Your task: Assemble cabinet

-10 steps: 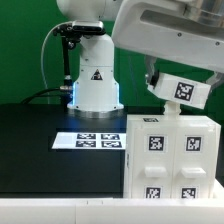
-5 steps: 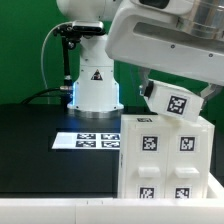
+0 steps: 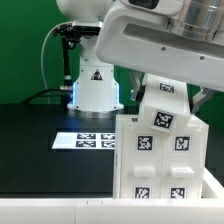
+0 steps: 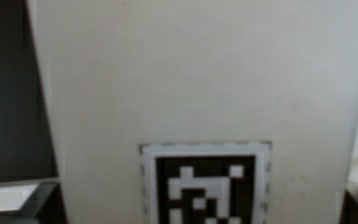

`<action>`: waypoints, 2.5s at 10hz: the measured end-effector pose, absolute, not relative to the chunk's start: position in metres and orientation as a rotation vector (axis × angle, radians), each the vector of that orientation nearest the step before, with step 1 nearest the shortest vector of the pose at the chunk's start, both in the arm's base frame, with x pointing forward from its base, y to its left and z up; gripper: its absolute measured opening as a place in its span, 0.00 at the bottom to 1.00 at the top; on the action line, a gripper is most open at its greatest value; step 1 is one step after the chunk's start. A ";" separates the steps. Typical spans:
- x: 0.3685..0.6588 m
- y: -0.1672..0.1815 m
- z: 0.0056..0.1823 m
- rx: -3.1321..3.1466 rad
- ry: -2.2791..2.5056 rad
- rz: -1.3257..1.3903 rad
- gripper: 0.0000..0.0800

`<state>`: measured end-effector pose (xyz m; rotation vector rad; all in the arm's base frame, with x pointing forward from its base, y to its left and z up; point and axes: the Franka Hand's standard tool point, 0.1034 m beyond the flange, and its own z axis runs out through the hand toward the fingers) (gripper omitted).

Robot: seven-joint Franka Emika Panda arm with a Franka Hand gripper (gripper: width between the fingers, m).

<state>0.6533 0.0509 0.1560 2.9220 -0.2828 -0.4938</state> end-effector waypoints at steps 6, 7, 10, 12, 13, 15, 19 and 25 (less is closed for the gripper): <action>0.660 0.064 0.170 2.990 -0.267 -0.254 0.70; 0.656 0.064 0.173 2.959 -0.262 -0.277 0.70; 0.659 0.062 0.173 2.965 -0.257 -0.259 0.70; 0.666 0.062 0.187 3.012 -0.227 -0.101 0.70; 0.669 0.060 0.189 3.035 -0.240 0.015 0.70; 0.655 0.054 0.186 3.059 -0.286 0.055 0.70; 0.659 0.055 0.180 3.061 -0.278 0.125 0.70; 0.641 0.065 0.168 3.072 -0.253 0.166 0.70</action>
Offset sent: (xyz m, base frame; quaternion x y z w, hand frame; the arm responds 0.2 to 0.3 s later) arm -0.0108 0.0061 0.0125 0.0178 0.1261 -0.0101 0.9918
